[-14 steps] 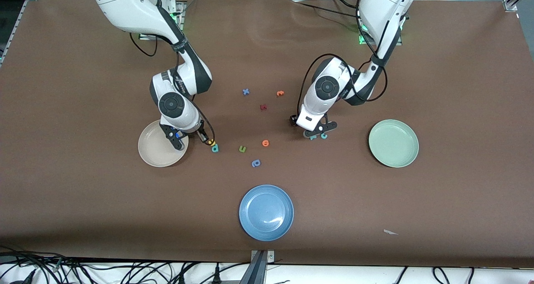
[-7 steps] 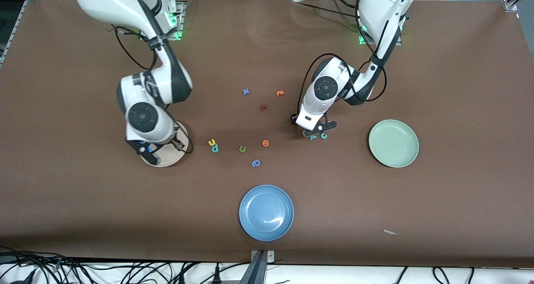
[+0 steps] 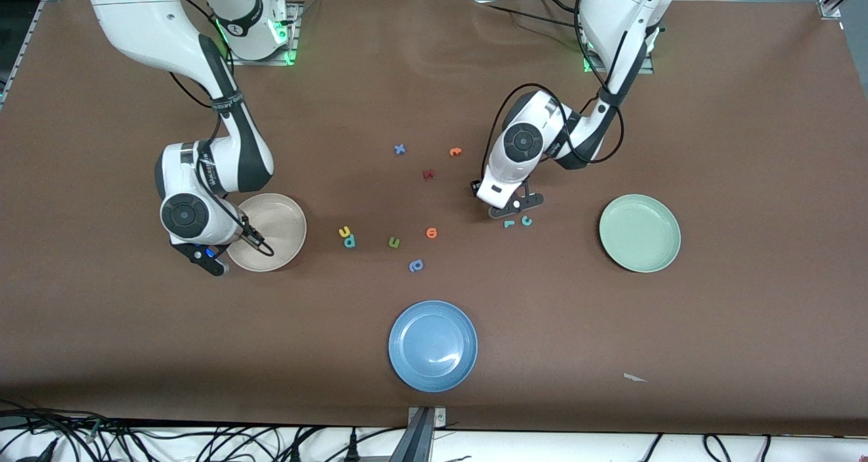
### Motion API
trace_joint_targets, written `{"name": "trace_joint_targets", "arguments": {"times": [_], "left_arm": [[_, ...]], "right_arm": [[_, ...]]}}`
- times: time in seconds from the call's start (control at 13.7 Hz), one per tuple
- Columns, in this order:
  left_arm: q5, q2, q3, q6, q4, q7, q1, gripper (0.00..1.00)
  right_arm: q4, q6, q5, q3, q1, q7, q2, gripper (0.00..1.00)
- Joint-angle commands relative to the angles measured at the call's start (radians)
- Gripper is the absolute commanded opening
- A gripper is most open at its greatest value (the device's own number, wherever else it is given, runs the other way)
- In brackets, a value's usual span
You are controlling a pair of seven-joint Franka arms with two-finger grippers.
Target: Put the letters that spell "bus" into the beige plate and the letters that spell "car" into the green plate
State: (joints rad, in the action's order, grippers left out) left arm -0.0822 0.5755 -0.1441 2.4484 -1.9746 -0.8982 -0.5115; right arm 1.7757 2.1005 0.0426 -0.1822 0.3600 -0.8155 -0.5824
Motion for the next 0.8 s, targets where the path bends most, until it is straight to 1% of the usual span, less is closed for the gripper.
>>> {"name": "trace_joint_targets", "arguments": {"times": [0.0, 0.07, 0.15, 0.36, 0.44, 0.51, 0.58, 0.73], "left_arm": [[0.027, 0.003, 0.005, -0.025, 0.016, -0.028, -0.009, 0.46], [0.027, 0.001, 0.006, -0.025, 0.017, -0.030, -0.009, 0.39], [0.025, 0.001, 0.006, -0.026, 0.025, -0.036, -0.009, 0.31], [0.027, 0.000, 0.008, -0.029, 0.030, -0.039, -0.004, 0.14], [0.027, -0.002, 0.008, -0.034, 0.031, -0.038, -0.004, 0.09], [0.027, -0.003, 0.009, -0.061, 0.048, -0.031, 0.001, 0.03], [0.027, -0.005, 0.014, -0.109, 0.080, -0.030, 0.005, 0.00], [0.027, -0.006, 0.012, -0.278, 0.193, 0.004, 0.051, 0.00]], "right_arm": [[0.002, -0.004, -0.020, 0.003, 0.007, 0.018, 0.012, 0.96], [-0.008, -0.005, -0.026, 0.009, 0.013, 0.015, 0.016, 0.99], [-0.025, -0.007, -0.035, 0.024, 0.017, 0.010, 0.018, 0.99], [-0.051, -0.010, -0.035, 0.041, 0.017, 0.022, 0.030, 0.99], [-0.068, -0.016, -0.033, 0.059, 0.017, 0.032, 0.033, 0.99], [-0.097, -0.016, -0.035, 0.097, 0.016, 0.038, 0.033, 0.99], [-0.123, -0.016, -0.033, 0.121, 0.019, 0.041, 0.032, 1.00], [-0.150, -0.016, -0.026, 0.154, 0.030, 0.091, 0.021, 0.99]]}}
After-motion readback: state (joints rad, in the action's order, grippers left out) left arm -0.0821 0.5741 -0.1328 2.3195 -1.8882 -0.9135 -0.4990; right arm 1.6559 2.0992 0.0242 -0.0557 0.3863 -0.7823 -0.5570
